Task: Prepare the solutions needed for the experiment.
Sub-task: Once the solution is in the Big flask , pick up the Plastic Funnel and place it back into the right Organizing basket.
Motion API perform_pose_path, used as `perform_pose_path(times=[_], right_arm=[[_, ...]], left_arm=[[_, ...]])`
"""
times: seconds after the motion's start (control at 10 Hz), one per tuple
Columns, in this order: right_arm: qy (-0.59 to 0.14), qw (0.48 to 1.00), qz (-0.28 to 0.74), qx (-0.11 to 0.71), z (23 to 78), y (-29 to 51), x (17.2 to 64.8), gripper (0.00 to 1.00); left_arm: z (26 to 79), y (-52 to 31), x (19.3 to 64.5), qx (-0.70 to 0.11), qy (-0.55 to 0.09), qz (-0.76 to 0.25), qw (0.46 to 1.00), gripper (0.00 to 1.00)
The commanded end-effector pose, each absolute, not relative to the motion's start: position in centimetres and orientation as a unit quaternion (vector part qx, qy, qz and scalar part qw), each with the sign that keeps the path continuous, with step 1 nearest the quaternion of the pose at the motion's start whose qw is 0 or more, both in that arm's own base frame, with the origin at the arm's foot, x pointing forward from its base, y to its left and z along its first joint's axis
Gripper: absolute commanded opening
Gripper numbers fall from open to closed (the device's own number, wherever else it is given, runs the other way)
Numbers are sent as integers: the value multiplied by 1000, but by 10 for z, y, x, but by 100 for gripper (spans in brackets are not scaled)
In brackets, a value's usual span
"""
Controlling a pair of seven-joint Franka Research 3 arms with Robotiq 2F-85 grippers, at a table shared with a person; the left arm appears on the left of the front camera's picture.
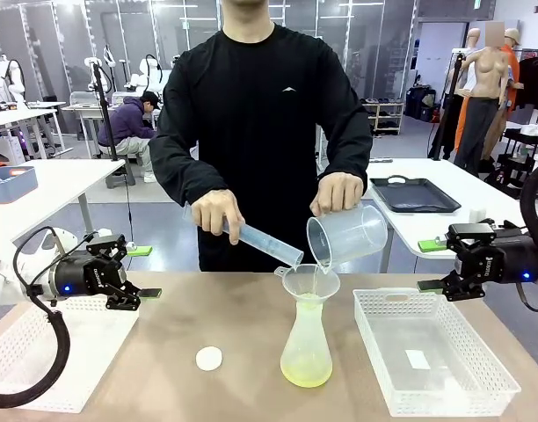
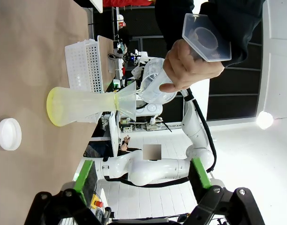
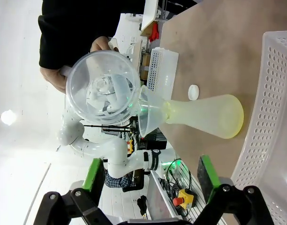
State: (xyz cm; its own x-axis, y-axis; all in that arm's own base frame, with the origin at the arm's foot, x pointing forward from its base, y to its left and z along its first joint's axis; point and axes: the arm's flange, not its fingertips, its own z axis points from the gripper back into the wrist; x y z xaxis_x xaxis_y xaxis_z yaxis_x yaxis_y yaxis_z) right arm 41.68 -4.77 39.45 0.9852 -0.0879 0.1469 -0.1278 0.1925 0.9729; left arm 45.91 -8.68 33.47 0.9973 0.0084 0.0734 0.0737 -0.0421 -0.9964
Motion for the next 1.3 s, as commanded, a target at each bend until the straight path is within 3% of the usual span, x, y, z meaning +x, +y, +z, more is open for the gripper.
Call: perform_pose_path(times=[0.0, 1.2], right_arm=[[-91, 765, 9, 638, 395, -47, 417, 100], [-91, 765, 9, 638, 395, -47, 417, 100]], left_arm=[[334, -89, 463, -720, -29, -21, 693, 100], [334, -89, 463, -720, -29, -21, 693, 100]])
